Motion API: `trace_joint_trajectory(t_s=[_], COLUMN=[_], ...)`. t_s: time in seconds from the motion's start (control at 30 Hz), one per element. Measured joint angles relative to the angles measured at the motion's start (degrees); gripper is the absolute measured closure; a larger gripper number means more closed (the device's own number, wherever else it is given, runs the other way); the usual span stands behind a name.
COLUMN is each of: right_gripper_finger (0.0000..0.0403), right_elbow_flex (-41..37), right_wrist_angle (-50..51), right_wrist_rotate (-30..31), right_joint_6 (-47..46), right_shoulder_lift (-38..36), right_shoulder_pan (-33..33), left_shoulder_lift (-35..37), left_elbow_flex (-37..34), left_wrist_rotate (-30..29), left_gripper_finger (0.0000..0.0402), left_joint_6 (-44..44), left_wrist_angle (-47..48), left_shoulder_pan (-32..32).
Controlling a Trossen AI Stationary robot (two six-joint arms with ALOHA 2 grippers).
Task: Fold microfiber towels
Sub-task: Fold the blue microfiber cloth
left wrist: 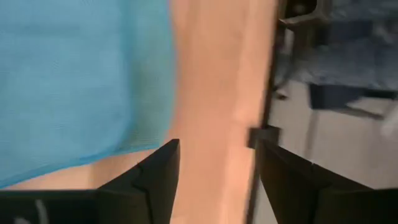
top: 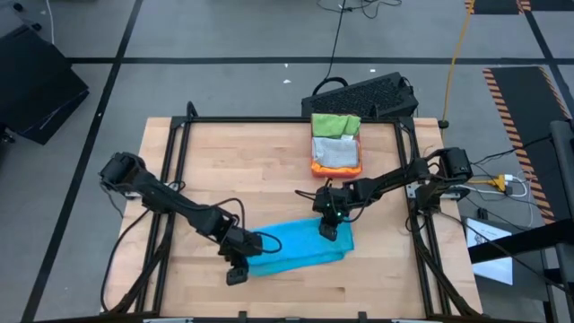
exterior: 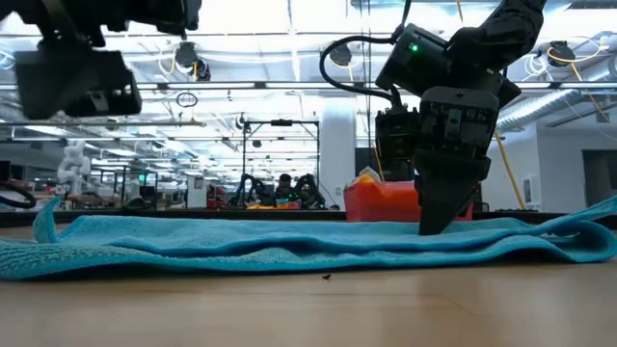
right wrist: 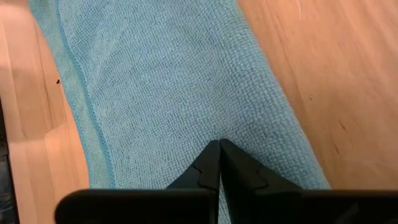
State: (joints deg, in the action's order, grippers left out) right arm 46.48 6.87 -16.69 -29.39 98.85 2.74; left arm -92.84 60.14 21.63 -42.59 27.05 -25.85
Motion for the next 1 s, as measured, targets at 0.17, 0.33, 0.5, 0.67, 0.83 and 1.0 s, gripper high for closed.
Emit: trace_joint_trajectory(t_s=[0.17,0.33,0.5,0.67,0.83,1.0], right_gripper_finger=[0.0397,0.0397,0.0397,0.0397,0.0397,0.0397], right_elbow_flex=[0.0,0.0,0.0,0.0,-0.2,-0.2], right_wrist_angle=[0.0,1.0,2.4,3.0,3.7,3.9], right_wrist_rotate=[0.0,0.1,0.1,0.5,2.1,4.3], right_joint_6=[0.0,-0.8,-1.3,-2.3,-2.9,-1.4], right_shoulder_lift=[0.0,0.0,0.1,-0.5,-2.3,-3.2], right_shoulder_pan=[0.0,0.0,0.0,0.0,-0.5,-2.4], left_shoulder_lift=[2.7,0.6,-3.5,-7.4,-9.7,-11.2], left_elbow_flex=[0.0,0.0,0.0,0.0,0.0,0.1], left_wrist_rotate=[-14.0,-23.1,-20.5,-21.2,-25.2,-25.4], left_gripper_finger=[0.0212,0.0229,0.0239,0.0259,0.0284,0.0303], left_joint_6=[-2.3,-4.3,-0.8,3.2,7.1,14.3], left_wrist_angle=[2.3,1.7,0.3,3.0,6.1,5.8], left_shoulder_pan=[0.9,3.8,6.7,8.1,10.6,13.4])
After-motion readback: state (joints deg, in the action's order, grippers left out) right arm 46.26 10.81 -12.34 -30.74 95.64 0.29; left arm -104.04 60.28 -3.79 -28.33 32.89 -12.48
